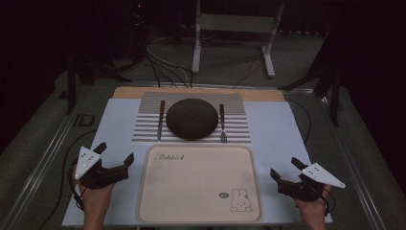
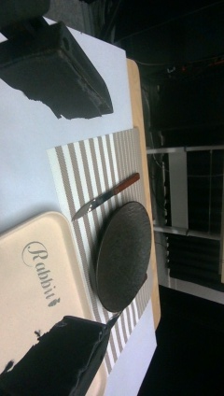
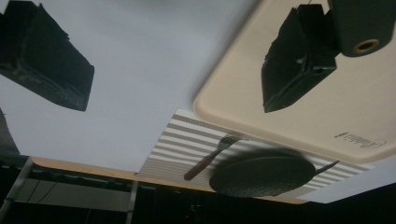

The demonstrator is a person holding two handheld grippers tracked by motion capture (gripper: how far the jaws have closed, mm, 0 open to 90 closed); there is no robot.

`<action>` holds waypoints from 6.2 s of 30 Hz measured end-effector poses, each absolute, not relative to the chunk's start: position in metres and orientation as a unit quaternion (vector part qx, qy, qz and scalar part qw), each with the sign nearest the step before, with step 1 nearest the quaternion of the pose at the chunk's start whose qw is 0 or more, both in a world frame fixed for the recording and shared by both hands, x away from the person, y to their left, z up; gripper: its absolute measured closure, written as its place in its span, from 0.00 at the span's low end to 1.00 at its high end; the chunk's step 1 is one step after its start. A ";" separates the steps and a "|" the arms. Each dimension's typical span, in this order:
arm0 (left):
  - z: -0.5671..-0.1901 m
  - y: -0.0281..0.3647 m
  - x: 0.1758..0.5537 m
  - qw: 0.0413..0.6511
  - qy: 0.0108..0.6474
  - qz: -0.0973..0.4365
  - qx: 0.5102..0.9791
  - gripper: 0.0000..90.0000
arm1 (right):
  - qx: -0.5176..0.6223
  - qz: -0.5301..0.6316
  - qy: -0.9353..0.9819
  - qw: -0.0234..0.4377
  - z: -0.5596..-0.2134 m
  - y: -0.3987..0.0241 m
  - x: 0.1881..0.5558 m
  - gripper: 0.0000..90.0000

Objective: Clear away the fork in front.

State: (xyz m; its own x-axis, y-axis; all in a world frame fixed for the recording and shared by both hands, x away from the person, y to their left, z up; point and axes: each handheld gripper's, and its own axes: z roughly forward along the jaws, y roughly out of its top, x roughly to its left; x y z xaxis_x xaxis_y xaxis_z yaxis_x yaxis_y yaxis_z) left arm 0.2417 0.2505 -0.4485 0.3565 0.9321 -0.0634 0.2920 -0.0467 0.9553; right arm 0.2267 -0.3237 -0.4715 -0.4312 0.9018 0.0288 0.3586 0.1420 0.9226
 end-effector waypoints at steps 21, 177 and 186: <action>-0.451 0.251 0.245 0.502 0.478 0.316 0.648 0.00 | 0.454 0.467 0.710 0.267 -0.471 -0.312 0.234 0.10; -0.457 0.256 0.245 0.500 0.496 0.316 0.636 0.00 | 0.618 0.203 0.751 0.108 -0.494 -0.146 0.519 0.75; -0.456 0.256 0.245 0.500 0.497 0.316 0.635 0.00 | 0.607 0.176 0.763 0.139 -0.500 -0.136 0.517 0.85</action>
